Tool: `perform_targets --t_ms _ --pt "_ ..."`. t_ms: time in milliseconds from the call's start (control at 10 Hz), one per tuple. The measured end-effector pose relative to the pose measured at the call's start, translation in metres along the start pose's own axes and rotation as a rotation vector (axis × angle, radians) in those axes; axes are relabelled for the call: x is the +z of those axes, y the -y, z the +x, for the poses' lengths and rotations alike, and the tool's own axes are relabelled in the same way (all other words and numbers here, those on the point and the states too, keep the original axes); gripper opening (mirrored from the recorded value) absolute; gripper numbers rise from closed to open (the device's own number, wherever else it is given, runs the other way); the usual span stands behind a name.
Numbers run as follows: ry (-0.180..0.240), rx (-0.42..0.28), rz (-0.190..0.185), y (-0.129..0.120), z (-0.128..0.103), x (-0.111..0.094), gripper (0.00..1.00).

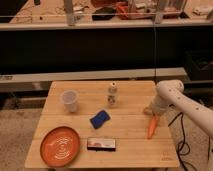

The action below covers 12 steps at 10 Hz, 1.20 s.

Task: Drag the pepper across the table

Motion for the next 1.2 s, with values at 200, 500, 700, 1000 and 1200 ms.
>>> perform_targets --t_ms 200,500,700,1000,1200 --pt "-0.001 0.001 0.001 0.001 -0.002 0.001 0.54" --pt "-0.001 0.000 0.004 0.005 -0.006 0.002 0.25" --pt "-0.002 -0.003 0.005 0.007 -0.008 0.002 0.08" --pt "-0.001 -0.003 0.005 0.007 -0.008 0.002 0.00" --pt "-0.003 -0.018 0.004 0.010 -0.014 0.004 0.00"
